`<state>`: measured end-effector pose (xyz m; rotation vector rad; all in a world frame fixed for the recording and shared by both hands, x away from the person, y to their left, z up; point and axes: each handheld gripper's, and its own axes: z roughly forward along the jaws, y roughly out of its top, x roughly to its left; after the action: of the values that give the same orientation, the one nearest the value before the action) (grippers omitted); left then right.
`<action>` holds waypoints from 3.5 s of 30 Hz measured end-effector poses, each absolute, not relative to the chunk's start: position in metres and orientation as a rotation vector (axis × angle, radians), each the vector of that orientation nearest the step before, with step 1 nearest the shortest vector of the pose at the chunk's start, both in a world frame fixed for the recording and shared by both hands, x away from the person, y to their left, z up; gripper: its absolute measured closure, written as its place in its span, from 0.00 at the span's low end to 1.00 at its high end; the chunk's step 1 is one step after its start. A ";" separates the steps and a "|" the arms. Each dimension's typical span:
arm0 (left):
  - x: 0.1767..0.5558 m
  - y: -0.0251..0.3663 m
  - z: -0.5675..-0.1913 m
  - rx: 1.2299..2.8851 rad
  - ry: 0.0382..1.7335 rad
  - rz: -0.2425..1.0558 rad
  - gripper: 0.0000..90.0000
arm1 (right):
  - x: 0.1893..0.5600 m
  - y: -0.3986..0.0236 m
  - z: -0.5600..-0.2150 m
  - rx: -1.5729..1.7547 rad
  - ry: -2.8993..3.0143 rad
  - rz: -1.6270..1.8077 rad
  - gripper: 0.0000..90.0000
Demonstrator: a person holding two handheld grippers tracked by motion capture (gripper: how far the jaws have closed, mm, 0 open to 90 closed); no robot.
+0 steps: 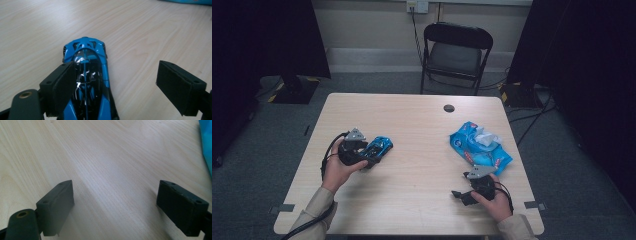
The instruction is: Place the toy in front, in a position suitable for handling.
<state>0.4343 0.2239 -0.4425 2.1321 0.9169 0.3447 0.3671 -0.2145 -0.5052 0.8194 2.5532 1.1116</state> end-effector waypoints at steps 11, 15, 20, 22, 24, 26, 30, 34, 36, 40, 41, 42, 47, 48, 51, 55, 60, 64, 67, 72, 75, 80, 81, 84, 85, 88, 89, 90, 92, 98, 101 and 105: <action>0.453 0.225 -0.452 2.144 0.961 0.343 0.18 | 0.367 -0.214 -0.505 0.819 2.554 1.112 0.15; 0.461 0.225 -0.457 2.157 0.977 0.340 0.18 | 0.367 -0.214 -0.505 0.819 2.555 1.112 0.15; 0.467 0.225 -0.463 2.154 1.017 0.329 0.18 | 0.367 -0.214 -0.505 0.819 2.555 1.113 0.15; 0.468 0.226 -0.465 2.159 1.026 0.320 0.18 | 0.367 -0.214 -0.505 0.819 2.555 1.113 0.15; 0.469 0.226 -0.466 2.151 1.032 0.324 0.18 | 0.367 -0.214 -0.505 0.819 2.555 1.113 0.15; 0.470 0.226 -0.467 2.159 1.030 0.318 0.18 | 0.367 -0.214 -0.505 0.818 2.555 1.113 0.15; 0.471 0.225 -0.472 2.173 1.037 0.311 0.19 | 0.367 -0.214 -0.505 0.819 2.556 1.113 0.15; 0.472 0.223 -0.475 2.180 1.041 0.308 0.19 | 0.367 -0.214 -0.505 0.819 2.556 1.113 0.15; 0.473 0.222 -0.477 2.183 1.044 0.306 0.19 | 0.367 -0.214 -0.505 0.818 2.555 1.113 0.15; 0.474 0.218 -0.479 2.192 1.050 0.312 0.19 | 0.367 -0.215 -0.505 0.818 2.556 1.113 0.15; 0.475 0.217 -0.479 2.199 1.055 0.314 0.20 | 0.367 -0.214 -0.505 0.819 2.555 1.113 0.15; 0.475 0.216 -0.481 2.201 1.057 0.320 0.20 | 0.367 -0.214 -0.505 0.819 2.556 1.113 0.15; 0.476 0.216 -0.484 2.201 1.074 0.323 0.23 | 0.367 -0.214 -0.505 0.819 2.555 1.113 0.15; 0.476 0.216 -0.485 2.200 1.077 0.325 0.23 | 0.367 -0.214 -0.505 0.819 2.556 1.113 0.15; 0.476 0.216 -0.486 2.217 1.073 0.330 0.23 | 0.367 -0.215 -0.505 0.818 2.556 1.113 0.15; 0.476 0.215 -0.488 2.213 1.079 0.331 0.24 | 0.367 -0.214 -0.505 0.819 2.556 1.113 0.15; 0.476 0.213 -0.491 2.212 1.093 0.338 0.23 | 0.367 -0.215 -0.505 0.819 2.556 1.113 0.15; 0.476 0.213 -0.491 2.223 1.099 0.353 0.28 | 0.367 -0.215 -0.505 0.819 2.556 1.113 0.15; 0.475 0.213 -0.492 2.219 1.113 0.345 0.28 | 0.367 -0.214 -0.505 0.819 2.556 1.113 0.15; 0.475 0.212 -0.491 2.214 1.130 0.357 0.29 | 0.367 -0.214 -0.505 0.818 2.556 1.113 0.15; 0.475 0.211 -0.490 2.219 1.143 0.356 0.29 | 0.367 -0.215 -0.505 0.818 2.556 1.114 0.15; 0.475 0.209 -0.485 2.224 1.150 0.373 0.31 | 0.367 -0.215 -0.505 0.817 2.555 1.114 0.15; 0.475 0.208 -0.483 2.249 1.143 0.385 0.31 | 0.367 -0.215 -0.505 0.818 2.556 1.113 0.15; 0.475 0.208 -0.483 2.285 1.142 0.388 0.31 | 0.367 -0.215 -0.505 0.817 2.556 1.114 0.15; 0.474 0.209 -0.483 2.284 1.152 0.387 0.31 | 0.367 -0.215 -0.505 0.817 2.556 1.114 0.15; 0.473 0.210 -0.483 2.290 1.148 0.389 0.31 | 0.367 -0.214 -0.505 0.817 2.557 1.114 0.15; 0.473 0.210 -0.483 2.290 1.148 0.389 0.31 | 0.367 -0.214 -0.505 0.817 2.557 1.114 0.15; 0.473 0.210 -0.481 2.302 1.141 0.393 0.31 | 0.367 -0.215 -0.505 0.816 2.557 1.114 0.15; 0.473 0.210 -0.478 2.301 1.139 0.396 0.31 | 0.367 -0.215 -0.505 0.816 2.557 1.114 0.15; 0.472 0.207 -0.469 2.294 1.132 0.395 0.31 | 0.367 -0.215 -0.505 0.817 2.558 1.114 0.15; 0.470 0.205 -0.466 2.300 1.121 0.383 0.31 | 0.367 -0.215 -0.505 0.817 2.558 1.114 0.15; 0.464 0.194 -0.458 2.319 1.069 0.373 0.31 | 0.367 -0.215 -0.505 0.817 2.558 1.114 0.15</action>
<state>0.4638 0.1943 -0.4583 2.3185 1.0690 0.3729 0.3672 -0.2145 -0.5053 0.8172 2.5578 1.1142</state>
